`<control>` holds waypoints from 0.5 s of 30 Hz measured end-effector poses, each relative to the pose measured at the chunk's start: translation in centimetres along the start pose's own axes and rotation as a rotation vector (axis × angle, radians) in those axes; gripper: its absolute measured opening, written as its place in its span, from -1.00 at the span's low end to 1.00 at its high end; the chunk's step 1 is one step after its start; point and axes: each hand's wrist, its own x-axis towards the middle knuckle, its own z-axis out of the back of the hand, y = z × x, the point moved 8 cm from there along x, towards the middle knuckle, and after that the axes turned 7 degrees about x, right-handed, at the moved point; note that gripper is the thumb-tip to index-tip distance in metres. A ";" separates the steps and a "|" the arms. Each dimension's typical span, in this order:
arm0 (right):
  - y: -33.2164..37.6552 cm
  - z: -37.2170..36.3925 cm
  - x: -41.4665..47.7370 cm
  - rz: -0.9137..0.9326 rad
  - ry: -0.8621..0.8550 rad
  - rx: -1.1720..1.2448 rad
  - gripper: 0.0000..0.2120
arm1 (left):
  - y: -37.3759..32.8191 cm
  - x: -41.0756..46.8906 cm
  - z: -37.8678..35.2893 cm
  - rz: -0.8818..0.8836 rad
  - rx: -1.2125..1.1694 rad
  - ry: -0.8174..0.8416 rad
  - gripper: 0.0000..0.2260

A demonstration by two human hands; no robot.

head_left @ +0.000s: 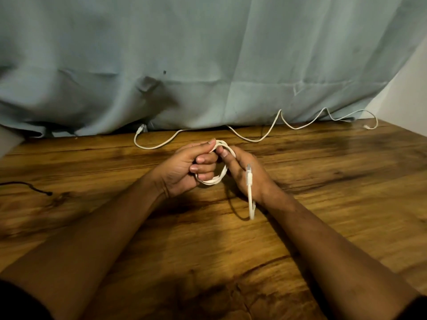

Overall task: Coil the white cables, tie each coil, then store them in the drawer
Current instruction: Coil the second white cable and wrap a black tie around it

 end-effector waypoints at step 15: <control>-1.8 2.8 -0.3 -0.290 0.031 0.948 -0.86 | -0.9 -0.6 1.8 0.108 -0.129 0.024 -0.73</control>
